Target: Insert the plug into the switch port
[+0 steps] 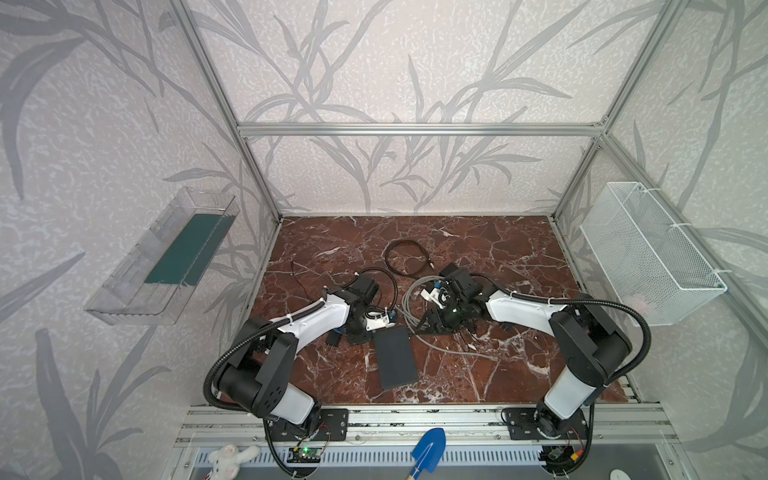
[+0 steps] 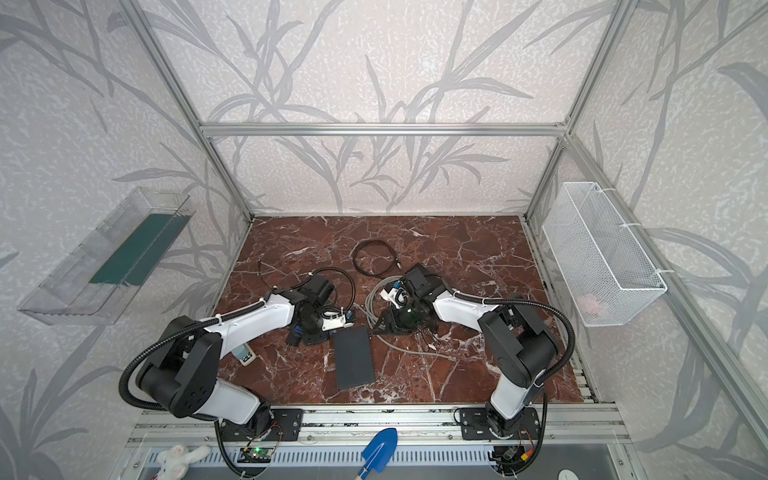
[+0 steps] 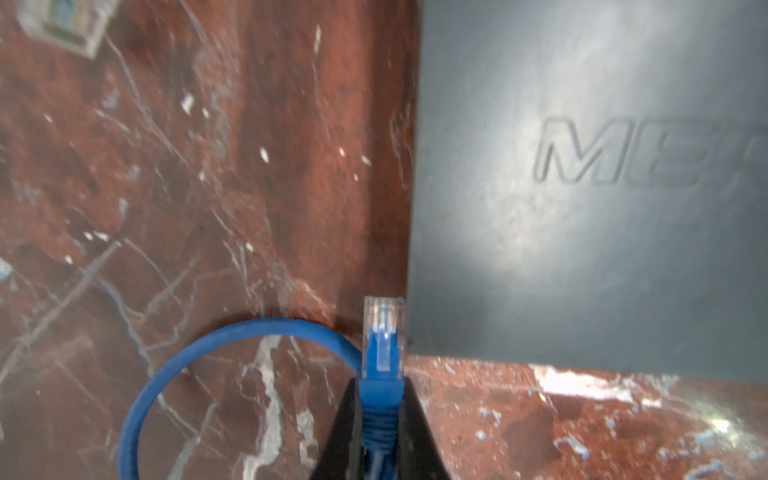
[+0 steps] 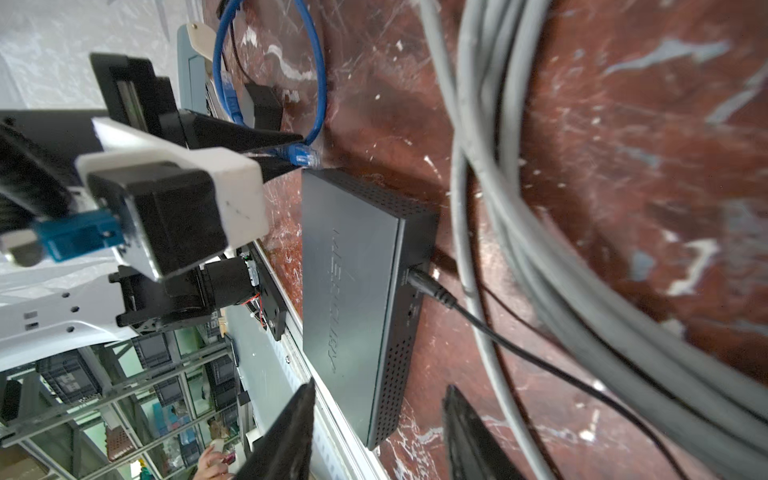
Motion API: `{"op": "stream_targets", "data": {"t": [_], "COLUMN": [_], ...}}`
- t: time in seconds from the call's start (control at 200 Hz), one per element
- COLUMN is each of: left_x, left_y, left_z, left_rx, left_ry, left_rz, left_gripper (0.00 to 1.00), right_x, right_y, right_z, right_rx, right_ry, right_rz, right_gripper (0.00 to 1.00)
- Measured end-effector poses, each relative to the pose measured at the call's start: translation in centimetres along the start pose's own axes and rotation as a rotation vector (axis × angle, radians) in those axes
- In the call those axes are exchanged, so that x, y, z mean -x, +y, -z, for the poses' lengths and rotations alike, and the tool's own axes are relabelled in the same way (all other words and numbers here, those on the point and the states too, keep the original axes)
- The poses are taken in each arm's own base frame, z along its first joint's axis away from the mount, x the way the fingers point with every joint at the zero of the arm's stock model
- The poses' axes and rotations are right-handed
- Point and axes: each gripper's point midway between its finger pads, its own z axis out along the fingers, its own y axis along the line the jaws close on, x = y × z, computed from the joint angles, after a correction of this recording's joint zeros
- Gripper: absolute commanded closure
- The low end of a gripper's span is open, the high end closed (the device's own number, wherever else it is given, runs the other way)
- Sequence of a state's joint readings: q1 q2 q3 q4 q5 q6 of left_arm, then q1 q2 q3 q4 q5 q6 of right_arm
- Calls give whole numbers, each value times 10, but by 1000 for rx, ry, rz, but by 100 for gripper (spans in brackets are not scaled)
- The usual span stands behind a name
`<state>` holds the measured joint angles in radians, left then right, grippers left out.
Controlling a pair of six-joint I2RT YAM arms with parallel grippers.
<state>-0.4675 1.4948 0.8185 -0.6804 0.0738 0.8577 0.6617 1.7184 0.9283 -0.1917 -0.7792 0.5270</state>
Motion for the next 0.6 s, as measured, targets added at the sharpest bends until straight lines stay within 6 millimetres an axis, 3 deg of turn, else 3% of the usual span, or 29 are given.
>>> {"op": "stream_targets", "data": {"t": [0.115,0.29,0.6], "left_x": [-13,-17,-17], "left_y": [-2,-6,-34], "left_z": [10,25,14], "left_rx": [-2,13,-65], "left_ry": [21,4,12], "left_rz": [33,51,4], "left_gripper": [100,100,100], "right_x": [-5,-4,5], "right_y": [-1,-15,-15], "right_z": [-11,-18,-22], "right_rx": [-21,-56,-57], "right_ry": [17,17,5], "right_rz": [-1,-37,-45], "right_gripper": [50,50,49]}}
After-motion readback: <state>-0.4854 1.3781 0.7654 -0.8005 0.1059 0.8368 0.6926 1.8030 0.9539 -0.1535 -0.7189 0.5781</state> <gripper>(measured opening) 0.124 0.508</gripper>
